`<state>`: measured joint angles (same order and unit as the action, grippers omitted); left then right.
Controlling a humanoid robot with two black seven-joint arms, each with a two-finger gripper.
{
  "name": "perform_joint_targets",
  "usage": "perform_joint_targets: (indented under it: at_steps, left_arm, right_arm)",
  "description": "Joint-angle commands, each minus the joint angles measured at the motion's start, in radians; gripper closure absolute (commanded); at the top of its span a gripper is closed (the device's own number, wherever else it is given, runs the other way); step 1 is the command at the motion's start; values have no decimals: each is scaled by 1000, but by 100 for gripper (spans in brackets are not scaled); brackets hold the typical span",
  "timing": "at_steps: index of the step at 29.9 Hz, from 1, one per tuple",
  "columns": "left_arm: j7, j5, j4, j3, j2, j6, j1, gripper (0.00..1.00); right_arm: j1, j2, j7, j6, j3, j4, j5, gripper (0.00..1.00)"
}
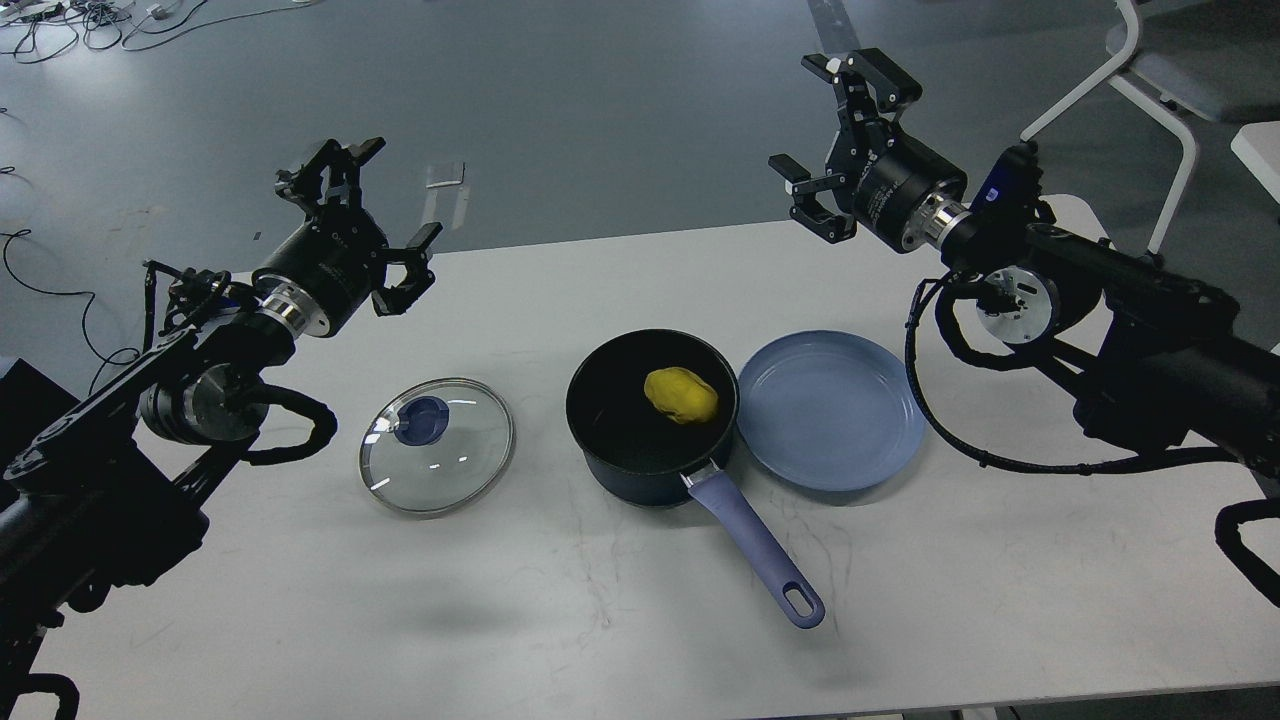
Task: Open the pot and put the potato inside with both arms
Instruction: 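Release the potato into the saucepan and raise the right gripper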
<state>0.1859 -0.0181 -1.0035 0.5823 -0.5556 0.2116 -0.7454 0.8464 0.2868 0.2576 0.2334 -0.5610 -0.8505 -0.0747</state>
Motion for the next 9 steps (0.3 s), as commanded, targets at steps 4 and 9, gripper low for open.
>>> perform_joint_targets:
  at_steps: [4,9]
  left_arm:
    - [-37,3,-1,17,6,18,27,2]
    - [-37,3,-1,24,22,17,27,2]
  right_arm:
    - [-35,9,-93,1,-51,-22,76,0]
    - [-35,11,-90,6,-39,-30,72,0]
